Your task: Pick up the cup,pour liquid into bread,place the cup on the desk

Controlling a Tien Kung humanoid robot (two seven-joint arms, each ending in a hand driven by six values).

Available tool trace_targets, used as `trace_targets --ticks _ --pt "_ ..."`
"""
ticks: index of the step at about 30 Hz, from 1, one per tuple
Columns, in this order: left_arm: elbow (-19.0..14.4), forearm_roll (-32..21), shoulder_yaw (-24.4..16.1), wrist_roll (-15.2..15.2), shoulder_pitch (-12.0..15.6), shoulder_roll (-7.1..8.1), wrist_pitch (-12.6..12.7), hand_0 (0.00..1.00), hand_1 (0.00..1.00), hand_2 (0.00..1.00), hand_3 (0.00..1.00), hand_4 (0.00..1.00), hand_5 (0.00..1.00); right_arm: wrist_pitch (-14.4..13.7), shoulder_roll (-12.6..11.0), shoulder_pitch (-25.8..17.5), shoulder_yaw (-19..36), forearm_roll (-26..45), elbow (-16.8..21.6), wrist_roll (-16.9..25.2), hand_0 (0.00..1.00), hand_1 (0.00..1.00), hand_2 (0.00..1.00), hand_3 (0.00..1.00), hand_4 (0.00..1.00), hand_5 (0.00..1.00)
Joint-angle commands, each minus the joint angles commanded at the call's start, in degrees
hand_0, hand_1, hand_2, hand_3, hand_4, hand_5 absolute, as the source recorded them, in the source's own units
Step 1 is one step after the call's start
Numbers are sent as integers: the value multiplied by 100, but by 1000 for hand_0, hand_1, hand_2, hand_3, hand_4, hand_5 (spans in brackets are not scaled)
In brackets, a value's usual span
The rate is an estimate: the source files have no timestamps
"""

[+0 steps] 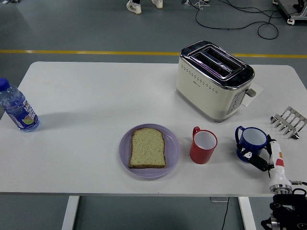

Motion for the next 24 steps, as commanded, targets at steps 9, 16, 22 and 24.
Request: trace_targets --ticks 9,16,22,24 --pt "4 2 17 -1 -3 0 1 645 603 585 526 295 763 33 -12 -43 86 -194 60 0 817 606 802 900 898 179" --pt "6 2 20 -1 -1 0 -1 648 604 585 525 293 763 101 -31 -163 279 -406 250 0 835 630 839 945 912 173" --pt "7 3 40 3 -2 0 -5 645 605 586 526 294 763 206 -34 -188 342 -673 280 -191 862 679 873 997 939 139" --pt "7 -1 40 3 -2 0 -5 645 605 586 526 294 763 206 -22 -173 340 -676 240 -235 862 679 873 997 939 139"
